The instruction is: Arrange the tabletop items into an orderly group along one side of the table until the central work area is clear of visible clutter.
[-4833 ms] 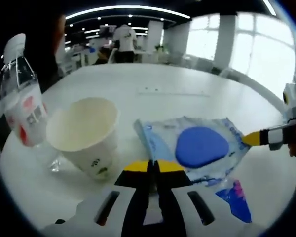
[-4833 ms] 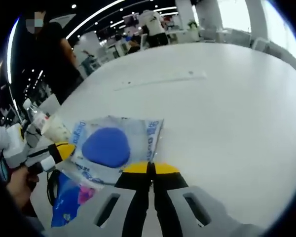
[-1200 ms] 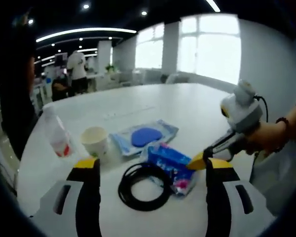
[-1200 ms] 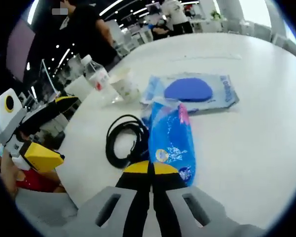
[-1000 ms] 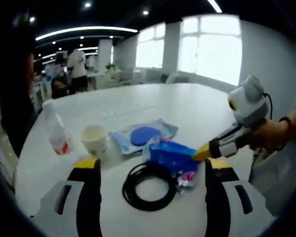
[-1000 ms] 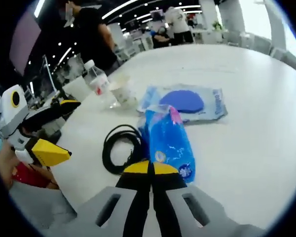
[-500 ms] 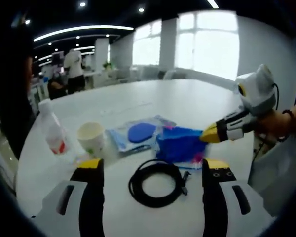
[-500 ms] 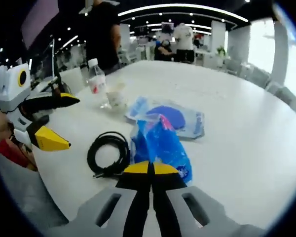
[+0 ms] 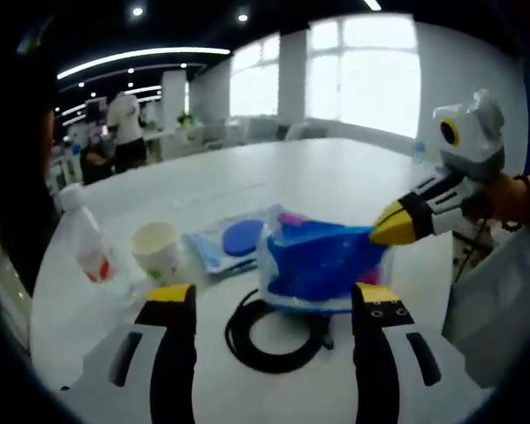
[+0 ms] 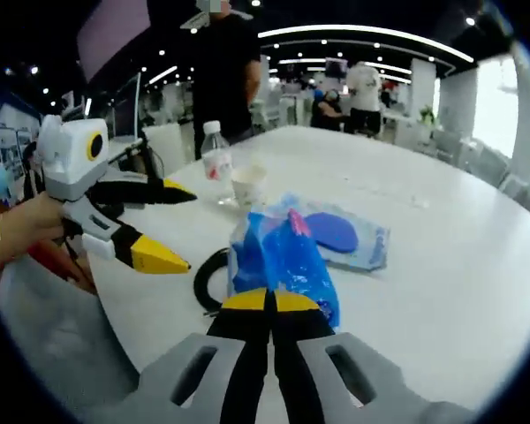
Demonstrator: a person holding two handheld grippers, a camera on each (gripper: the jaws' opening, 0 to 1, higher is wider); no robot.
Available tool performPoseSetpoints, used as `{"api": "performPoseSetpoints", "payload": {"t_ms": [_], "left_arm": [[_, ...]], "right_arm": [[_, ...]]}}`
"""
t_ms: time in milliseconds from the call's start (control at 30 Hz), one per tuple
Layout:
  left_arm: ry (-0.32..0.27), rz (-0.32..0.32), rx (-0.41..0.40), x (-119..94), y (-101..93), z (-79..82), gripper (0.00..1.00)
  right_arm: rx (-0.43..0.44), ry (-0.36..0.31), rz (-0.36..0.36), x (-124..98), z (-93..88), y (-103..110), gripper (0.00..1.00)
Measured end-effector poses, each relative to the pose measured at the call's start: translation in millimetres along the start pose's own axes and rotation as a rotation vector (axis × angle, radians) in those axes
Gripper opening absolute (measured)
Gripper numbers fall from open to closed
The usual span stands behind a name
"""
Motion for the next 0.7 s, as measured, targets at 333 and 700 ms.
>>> {"api": "performPoseSetpoints", "payload": {"t_ms": [333, 700], "left_arm": [[0.014, 0.018, -0.014, -1, 7.0, -4.2, 0.58], [0.014, -0.018, -0.092, -3, 6.0, -8.8, 0.20]], "right_arm": [[-0.023, -0.010, 0.088, -5, 2.7, 21, 0.01], [-0.012, -0.020, 0.174, -7, 5.9, 33, 0.01]]}}
Point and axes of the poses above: the point that each gripper's makers call its tool centre point, and the gripper's own axes: x roughly forward along the fingers, y roughly to its left, z roughly out of its top, the point moved 4 cm from there along -x, roughly backward along the fingers, and after that the axes turned 1 degree about -x, right-handed, at the moved point
